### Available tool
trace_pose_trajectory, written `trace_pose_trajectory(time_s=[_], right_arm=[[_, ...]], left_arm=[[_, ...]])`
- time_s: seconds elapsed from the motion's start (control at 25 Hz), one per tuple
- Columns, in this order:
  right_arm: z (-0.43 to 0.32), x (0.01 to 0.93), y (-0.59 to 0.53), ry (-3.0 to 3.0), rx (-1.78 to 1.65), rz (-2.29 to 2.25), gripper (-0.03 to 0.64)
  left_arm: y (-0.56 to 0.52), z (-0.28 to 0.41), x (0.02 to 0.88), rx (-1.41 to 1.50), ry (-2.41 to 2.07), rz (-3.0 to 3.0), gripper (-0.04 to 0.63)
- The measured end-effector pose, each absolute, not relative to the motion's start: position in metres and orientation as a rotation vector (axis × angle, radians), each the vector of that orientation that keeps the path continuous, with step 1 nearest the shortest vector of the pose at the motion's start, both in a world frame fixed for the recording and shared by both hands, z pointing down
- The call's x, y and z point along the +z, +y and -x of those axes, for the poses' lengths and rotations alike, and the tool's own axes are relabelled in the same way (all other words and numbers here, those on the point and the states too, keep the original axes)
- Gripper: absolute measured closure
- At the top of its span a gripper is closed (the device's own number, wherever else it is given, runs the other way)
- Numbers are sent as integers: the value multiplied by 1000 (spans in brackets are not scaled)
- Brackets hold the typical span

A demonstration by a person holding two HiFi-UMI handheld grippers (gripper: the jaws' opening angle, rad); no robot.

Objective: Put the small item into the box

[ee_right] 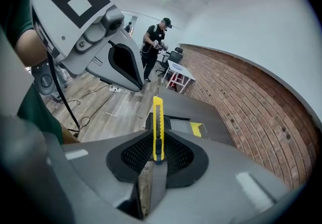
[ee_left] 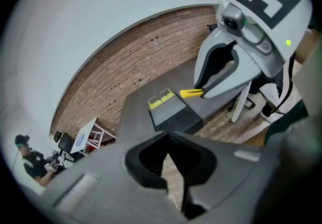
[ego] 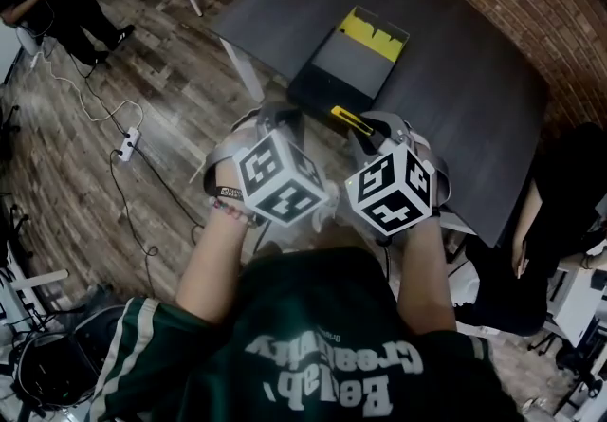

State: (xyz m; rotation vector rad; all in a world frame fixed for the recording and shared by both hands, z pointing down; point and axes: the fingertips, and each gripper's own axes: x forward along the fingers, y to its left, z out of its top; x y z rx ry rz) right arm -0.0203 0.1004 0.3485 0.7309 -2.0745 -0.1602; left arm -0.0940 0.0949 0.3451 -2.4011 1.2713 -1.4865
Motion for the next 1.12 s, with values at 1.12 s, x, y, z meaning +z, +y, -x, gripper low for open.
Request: trace_pose_trajectory(time_s=[1.12], right_arm=[[-21, 358, -62, -2116, -161, -644, 546]], left_arm=[[-63, 40, 357, -1572, 1256, 2384, 592]])
